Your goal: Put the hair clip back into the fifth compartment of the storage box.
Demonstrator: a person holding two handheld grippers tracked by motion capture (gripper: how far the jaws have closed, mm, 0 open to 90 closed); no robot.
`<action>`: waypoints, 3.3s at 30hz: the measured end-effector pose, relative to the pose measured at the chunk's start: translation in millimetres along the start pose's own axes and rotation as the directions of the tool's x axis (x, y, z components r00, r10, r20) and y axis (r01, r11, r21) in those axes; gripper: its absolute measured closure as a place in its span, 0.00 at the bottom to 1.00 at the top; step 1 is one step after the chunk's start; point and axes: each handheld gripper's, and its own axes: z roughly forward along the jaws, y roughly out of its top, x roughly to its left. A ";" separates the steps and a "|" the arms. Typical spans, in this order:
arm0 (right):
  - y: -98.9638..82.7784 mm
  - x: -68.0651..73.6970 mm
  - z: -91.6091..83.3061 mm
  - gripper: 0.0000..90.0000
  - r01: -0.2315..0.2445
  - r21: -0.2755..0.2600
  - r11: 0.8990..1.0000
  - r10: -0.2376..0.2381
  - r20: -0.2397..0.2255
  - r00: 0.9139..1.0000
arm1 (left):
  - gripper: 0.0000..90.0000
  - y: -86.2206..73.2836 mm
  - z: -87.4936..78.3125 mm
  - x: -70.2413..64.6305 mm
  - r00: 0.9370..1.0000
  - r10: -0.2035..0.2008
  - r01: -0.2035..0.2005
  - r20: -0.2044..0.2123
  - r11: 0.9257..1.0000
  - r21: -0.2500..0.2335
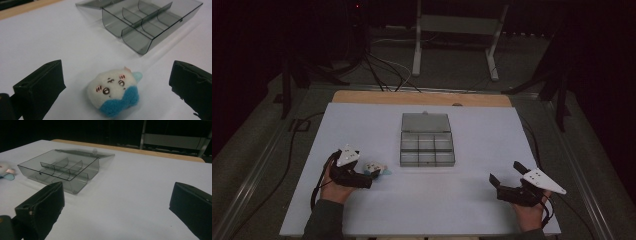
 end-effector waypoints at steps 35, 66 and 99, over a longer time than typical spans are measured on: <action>-0.1 -0.2 -0.2 0.00 -0.004 0.002 1.000 0.004 0.002 1.000 | 0.18 -16.9 31.8 0.4 0.999 0.014 -0.019 0.032 0.987 0.158; -0.2 -0.9 -0.3 0.00 -0.009 0.002 1.000 0.009 0.004 1.000 | 0.39 -16.9 31.2 1.1 0.999 0.036 -0.037 0.009 0.988 0.152; -0.3 -1.1 -0.2 0.00 -0.009 0.002 1.000 0.009 0.004 1.000 | 0.39 -2.2 19.4 1.7 1.000 -0.022 0.024 -0.019 0.996 0.083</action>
